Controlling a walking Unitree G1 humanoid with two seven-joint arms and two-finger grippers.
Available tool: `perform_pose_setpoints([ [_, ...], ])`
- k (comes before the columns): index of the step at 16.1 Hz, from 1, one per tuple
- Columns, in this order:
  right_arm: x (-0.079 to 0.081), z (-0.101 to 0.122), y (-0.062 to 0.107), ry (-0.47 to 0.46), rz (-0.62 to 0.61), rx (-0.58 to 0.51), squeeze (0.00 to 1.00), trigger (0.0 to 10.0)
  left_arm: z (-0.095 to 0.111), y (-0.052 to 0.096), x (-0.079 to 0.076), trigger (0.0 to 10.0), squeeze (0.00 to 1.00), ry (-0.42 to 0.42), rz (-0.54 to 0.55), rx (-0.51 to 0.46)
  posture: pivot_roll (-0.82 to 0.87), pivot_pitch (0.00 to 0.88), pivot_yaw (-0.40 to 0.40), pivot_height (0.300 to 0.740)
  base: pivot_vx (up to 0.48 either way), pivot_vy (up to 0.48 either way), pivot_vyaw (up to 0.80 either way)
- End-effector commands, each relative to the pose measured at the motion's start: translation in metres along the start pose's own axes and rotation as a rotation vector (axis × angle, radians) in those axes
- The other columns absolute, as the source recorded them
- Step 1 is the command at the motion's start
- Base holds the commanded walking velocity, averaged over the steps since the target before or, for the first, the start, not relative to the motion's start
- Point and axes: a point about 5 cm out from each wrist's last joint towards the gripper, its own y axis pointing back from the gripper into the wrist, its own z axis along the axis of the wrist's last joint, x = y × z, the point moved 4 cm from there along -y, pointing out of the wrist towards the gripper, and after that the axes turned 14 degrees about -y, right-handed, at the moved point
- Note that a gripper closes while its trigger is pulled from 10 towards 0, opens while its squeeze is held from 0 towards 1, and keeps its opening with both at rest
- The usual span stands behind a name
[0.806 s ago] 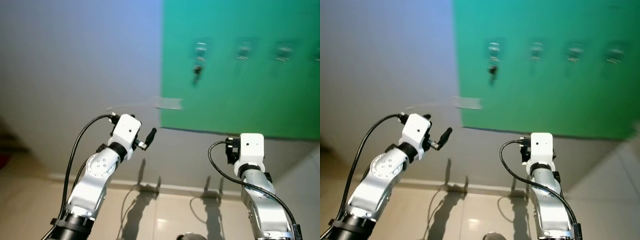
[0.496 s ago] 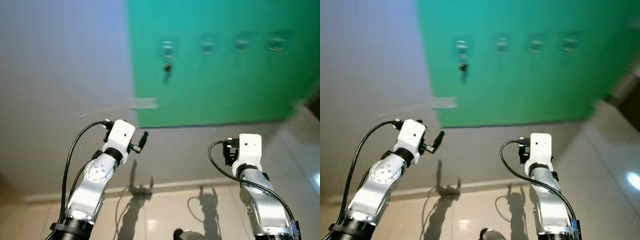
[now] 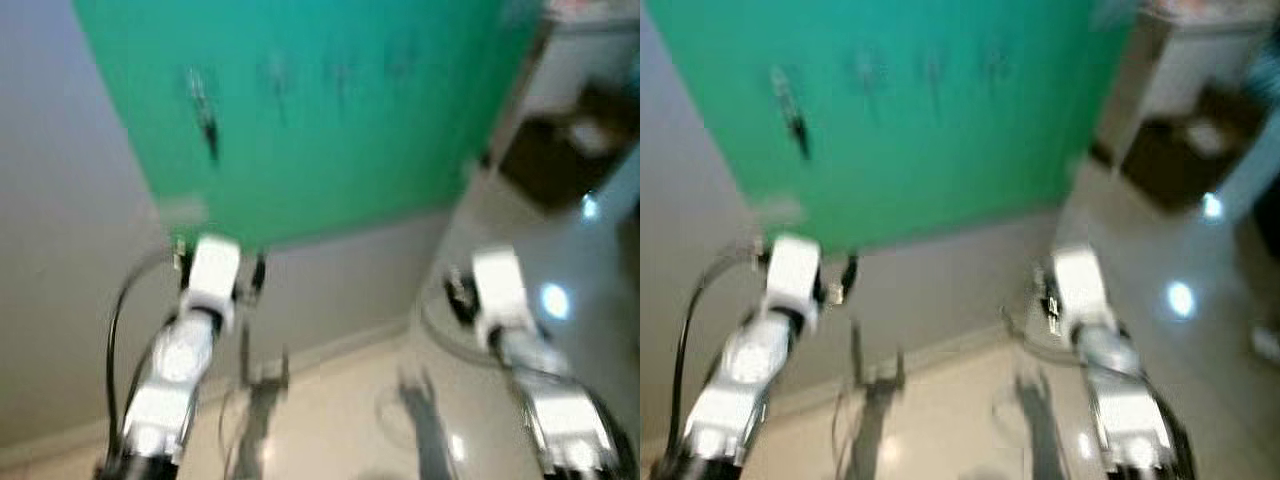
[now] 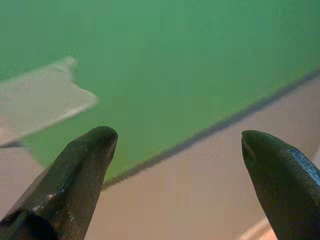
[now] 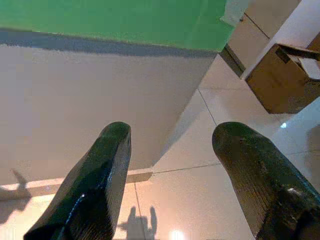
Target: Hang keys on a hook
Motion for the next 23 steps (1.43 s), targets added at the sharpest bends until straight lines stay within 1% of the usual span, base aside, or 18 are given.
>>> perform_pose_setpoints([
  [1, 0.006, 0.006, 0.003, -0.022, 0.017, -0.021, 0.0, 10.0, 0.005, -0.004, 0.009, 10.0, 0.0, -0.01, 0.033, -0.016, -0.09, 0.004, -0.004, 0.74, 0.0, 0.0, -0.8],
  [2, 0.0, 0.003, 0.005, -0.064, -0.025, -0.026, 0.0, 10.0, 0.015, -0.008, 0.006, 10.0, 0.0, 0.005, 0.033, -0.048, -0.09, 0.0, -0.006, 0.74, 0.0, 0.0, -0.8],
  [4, -0.008, -0.002, 0.009, -0.161, -0.106, -0.024, 0.0, 10.0, 0.024, -0.012, 0.001, 10.0, 0.0, -0.001, 0.024, -0.076, -0.09, 0.0, -0.005, 0.74, 0.0, 0.0, -0.8],
  [6, -0.002, -0.006, 0.012, -0.194, -0.129, -0.026, 0.0, 10.0, 0.025, -0.015, 0.003, 10.0, 0.0, 0.001, 0.029, -0.082, -0.1, 0.0, 0.01, 0.74, 0.0, 0.0, -0.8],
  [8, -0.002, -0.005, 0.016, -0.206, -0.143, -0.035, 0.0, 10.0, 0.031, -0.018, 0.001, 10.0, 0.0, -0.007, 0.014, -0.108, -0.11, 0.0, 0.008, 0.74, 0.0, 0.0, -0.8],
  [9, -0.003, -0.003, 0.016, -0.211, -0.149, -0.041, 0.0, 10.0, 0.032, -0.018, -0.001, 10.0, 0.0, 0.005, 0.002, -0.107, -0.12, 0.0, 0.013, 0.74, 0.0, 0.0, -0.8],
  [12, -0.006, 0.007, 0.014, -0.197, -0.155, -0.069, 0.0, 10.0, 0.027, -0.016, -0.009, 10.0, 0.0, 0.009, -0.025, -0.101, -0.14, 0.0, 0.025, 0.74, 0.0, 0.0, -0.8],
  [13, -0.006, 0.008, 0.014, -0.178, -0.139, -0.068, 0.0, 10.0, 0.027, -0.017, -0.01, 10.0, 0.0, 0.015, -0.024, -0.101, -0.14, 0.0, 0.022, 0.74, 0.0, 0.0, -0.8],
  [14, -0.007, 0.008, 0.014, -0.167, -0.137, -0.064, 0.0, 10.0, 0.027, -0.019, -0.007, 10.0, 0.0, 0.009, -0.006, -0.111, -0.15, 0.0, 0.015, 0.74, 0.0, 0.0, -0.8],
  [17, -0.009, 0.005, 0.017, -0.177, -0.144, -0.048, 0.0, 10.0, 0.03, -0.017, -0.01, 10.0, 0.0, 0.014, -0.012, -0.128, -0.15, 0.0, -0.009, 0.74, 0.0, 0.0, -0.8],
  [19, -0.008, 0.004, 0.015, -0.183, -0.135, -0.04, 0.0, 10.0, 0.034, -0.017, -0.013, 10.0, 0.0, 0.005, -0.024, -0.147, -0.13, 0.0, -0.023, 0.74, 0.0, 0.261, -0.8],
  [23, -0.006, 0.002, 0.014, -0.19, -0.133, -0.029, 0.0, 10.0, 0.033, -0.017, -0.01, 10.0, 0.0, 0.006, -0.032, -0.153, -0.12, 0.0, -0.019, 0.74, 0.0, 0.303, -0.8],
])
